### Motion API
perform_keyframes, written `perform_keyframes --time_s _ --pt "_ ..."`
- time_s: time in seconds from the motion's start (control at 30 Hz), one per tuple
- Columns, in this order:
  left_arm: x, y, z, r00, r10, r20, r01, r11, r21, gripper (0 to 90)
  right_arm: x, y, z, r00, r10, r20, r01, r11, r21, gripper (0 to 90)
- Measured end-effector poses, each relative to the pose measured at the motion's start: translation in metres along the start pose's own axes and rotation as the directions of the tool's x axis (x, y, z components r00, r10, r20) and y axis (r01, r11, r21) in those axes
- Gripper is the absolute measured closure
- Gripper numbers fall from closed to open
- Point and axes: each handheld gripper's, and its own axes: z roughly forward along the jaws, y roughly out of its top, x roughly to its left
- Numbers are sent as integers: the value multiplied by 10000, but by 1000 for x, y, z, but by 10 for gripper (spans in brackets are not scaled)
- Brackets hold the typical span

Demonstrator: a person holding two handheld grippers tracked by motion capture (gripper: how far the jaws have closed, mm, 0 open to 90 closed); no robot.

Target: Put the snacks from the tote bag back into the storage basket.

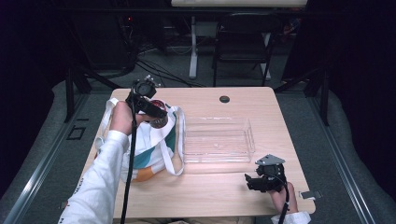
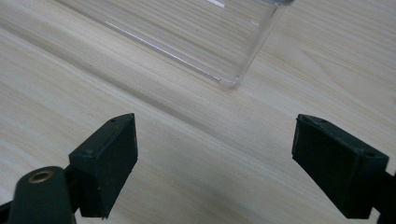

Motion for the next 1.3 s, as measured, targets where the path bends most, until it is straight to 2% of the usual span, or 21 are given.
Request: perform_keyframes --time_s 0.63,1.3 --pt "-22 17 8 9982 482 353 -483 9988 15 262 0 0 0 10000 4 -20 -4 10000 3 139" --pt "-48 26 19 9910 940 954 -932 9956 -126 262 -1 -1 -1 10000 0 -16 0 10000 -17 139"
